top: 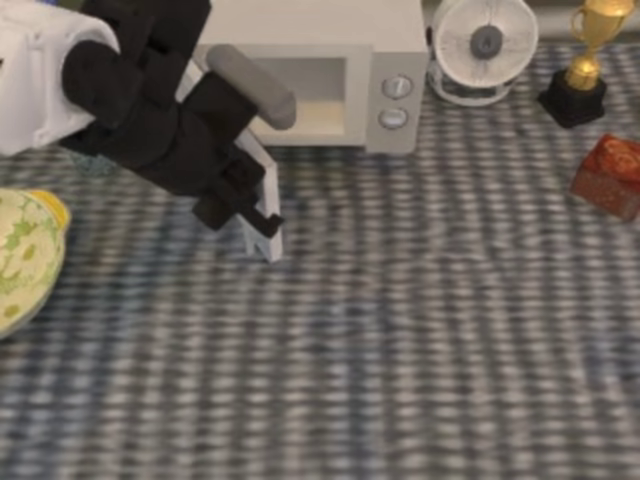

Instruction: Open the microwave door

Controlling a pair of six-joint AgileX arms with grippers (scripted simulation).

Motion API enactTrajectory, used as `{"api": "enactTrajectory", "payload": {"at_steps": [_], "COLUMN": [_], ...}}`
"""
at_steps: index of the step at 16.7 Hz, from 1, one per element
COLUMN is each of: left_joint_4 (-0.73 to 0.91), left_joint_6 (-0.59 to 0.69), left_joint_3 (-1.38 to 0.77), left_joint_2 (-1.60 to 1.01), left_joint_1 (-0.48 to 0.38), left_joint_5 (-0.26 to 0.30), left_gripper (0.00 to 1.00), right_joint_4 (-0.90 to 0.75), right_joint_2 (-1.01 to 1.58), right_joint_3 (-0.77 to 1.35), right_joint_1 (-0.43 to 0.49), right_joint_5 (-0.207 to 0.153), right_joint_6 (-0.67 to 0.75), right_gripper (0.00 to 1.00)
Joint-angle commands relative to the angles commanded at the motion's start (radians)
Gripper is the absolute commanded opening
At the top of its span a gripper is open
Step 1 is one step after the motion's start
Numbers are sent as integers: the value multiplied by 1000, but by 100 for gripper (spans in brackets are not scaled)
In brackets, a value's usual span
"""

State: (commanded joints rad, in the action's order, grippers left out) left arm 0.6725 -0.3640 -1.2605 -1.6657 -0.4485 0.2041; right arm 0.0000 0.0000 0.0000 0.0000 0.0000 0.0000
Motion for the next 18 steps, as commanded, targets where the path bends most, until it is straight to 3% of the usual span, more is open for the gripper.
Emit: {"api": "enactTrajectory", "payload": {"at_steps": [9,18], "left_joint_4": [1,54], "left_joint_6": [-1,-184], "left_joint_3": [3,24], "left_joint_2": [-3,19], "left_joint_1": [-2,75], "left_joint_5": [6,90], "left_gripper": [0,0], "right_joint_4": [0,0], "right_joint_2": [0,0], "right_joint_3": [0,0], "right_joint_1": [0,0], "right_joint_5": [0,0], "right_joint_6": [0,0], "right_gripper": [100,100]}}
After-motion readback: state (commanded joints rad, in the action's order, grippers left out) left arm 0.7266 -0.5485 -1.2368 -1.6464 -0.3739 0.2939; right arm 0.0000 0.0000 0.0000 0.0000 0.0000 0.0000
